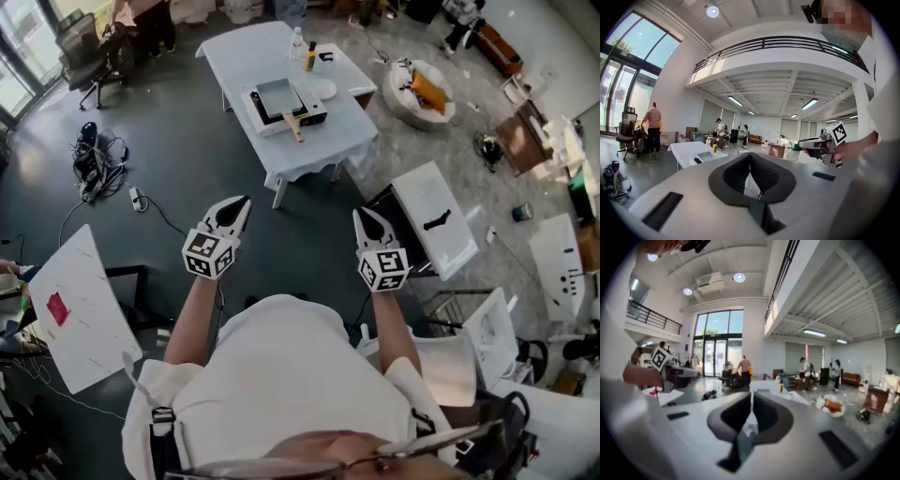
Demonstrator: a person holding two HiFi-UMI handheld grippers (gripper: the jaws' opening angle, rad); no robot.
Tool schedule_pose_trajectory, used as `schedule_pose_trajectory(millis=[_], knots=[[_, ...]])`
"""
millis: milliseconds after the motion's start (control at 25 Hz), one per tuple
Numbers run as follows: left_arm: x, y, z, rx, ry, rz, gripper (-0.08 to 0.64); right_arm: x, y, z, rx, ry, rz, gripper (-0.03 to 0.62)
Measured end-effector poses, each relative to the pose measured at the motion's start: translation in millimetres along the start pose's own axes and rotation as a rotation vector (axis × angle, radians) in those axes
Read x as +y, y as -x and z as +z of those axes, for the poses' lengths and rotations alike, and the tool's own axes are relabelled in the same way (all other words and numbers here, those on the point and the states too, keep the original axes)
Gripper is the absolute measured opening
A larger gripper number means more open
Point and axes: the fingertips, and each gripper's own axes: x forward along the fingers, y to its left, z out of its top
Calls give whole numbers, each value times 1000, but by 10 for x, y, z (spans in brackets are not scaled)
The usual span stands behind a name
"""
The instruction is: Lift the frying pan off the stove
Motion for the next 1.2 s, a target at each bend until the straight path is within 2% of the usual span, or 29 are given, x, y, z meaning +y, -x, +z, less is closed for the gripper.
schedule_pose_trajectory(millis=[520,1200], knots=[[-95,-35,-54,9,3,5,31,-42,43,30,-15,-10,14,35],[-452,-156,-213,1,29,55,31,-220,63,-108,-5,-13,110,37]])
